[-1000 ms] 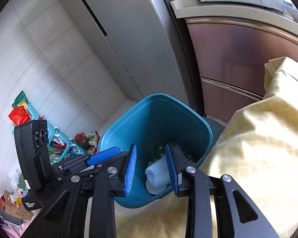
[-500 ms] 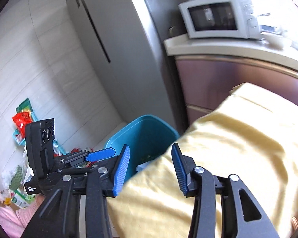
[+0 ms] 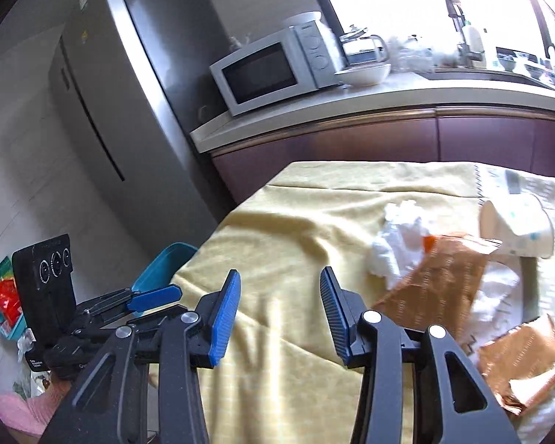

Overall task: Collect trash
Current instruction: 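Open both grippers over the teal bin, then return to the table, then grasp the white tissue with the left gripper while the right gripper grasps a copper foil bag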

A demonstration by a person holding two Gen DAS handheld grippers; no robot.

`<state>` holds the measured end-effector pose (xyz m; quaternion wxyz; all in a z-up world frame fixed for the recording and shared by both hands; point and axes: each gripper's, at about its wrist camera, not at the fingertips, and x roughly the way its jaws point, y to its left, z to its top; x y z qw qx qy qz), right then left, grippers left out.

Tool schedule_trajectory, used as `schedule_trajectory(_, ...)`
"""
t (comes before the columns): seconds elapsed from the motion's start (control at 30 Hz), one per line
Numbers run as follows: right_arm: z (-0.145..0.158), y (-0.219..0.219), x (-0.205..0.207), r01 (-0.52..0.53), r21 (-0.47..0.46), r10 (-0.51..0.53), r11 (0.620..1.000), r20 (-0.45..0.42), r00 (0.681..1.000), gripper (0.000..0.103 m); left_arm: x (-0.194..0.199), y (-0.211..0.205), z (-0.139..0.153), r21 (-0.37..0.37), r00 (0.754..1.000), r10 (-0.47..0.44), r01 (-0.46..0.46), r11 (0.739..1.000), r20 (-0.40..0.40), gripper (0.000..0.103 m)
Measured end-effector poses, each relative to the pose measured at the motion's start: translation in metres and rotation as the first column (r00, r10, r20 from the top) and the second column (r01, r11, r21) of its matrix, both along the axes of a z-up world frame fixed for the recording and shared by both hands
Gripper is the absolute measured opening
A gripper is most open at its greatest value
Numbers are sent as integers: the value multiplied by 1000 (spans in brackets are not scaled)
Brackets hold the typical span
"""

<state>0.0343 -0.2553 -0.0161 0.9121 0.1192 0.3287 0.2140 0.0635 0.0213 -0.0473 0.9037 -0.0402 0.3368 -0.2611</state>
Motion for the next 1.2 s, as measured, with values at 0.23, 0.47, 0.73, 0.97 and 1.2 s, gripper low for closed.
schedule_trajectory(0.23,-23,-71,5,190,7,-190,982,-38,981,47,24,-49,-9,38,998,-57,59,998,-31,50)
schedule_trajectory(0.47,-44,-96,23,233,15,-231,972,-78,970,47,63,-97,-3,68,995,-95,97,993,-40,50)
schedule_trajectory(0.73,-53,-90,34,191,26,-187,981,-100,977,46,113,-151,-12,118,988,-124,134,984,-91,50)
schedule_trajectory(0.97,-54,-91,33,178,39,-173,983,-100,980,26,150,-182,-27,149,977,-136,161,976,-166,49)
schedule_trajectory(1.2,-52,-93,27,171,37,-168,985,-85,982,15,164,-190,-39,137,965,-139,172,975,-220,32)
